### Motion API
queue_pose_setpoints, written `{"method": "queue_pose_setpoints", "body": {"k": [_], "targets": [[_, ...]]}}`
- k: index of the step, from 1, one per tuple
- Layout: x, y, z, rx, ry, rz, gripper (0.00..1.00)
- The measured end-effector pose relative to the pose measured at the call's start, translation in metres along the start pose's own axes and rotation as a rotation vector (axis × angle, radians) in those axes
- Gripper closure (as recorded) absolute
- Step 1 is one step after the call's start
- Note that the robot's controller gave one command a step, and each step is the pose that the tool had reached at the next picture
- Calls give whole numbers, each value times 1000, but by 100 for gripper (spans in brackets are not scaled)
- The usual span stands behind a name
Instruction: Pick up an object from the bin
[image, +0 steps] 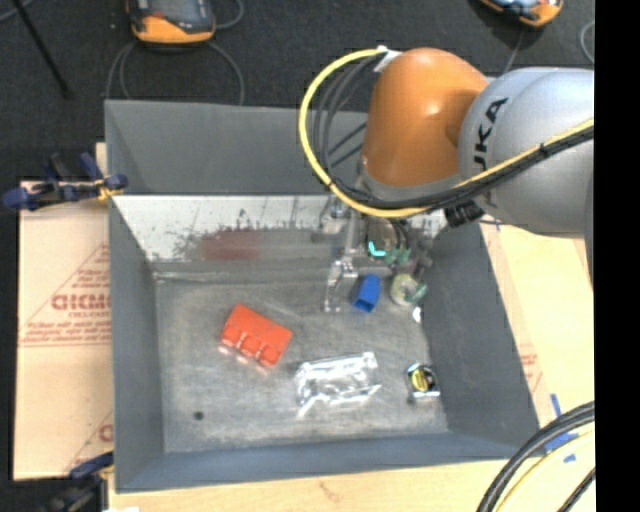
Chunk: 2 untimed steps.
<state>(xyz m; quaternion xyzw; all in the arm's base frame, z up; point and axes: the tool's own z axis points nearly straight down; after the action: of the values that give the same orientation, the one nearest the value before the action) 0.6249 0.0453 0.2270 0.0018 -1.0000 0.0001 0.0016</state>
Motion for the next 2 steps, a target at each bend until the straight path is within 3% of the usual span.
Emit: {"method": "queue_pose_setpoints", "body": {"k": [1, 2], "targets": [[34, 76, 86, -1, -1, -269, 0], [27, 79, 131, -1, -15, -486, 0]]}}
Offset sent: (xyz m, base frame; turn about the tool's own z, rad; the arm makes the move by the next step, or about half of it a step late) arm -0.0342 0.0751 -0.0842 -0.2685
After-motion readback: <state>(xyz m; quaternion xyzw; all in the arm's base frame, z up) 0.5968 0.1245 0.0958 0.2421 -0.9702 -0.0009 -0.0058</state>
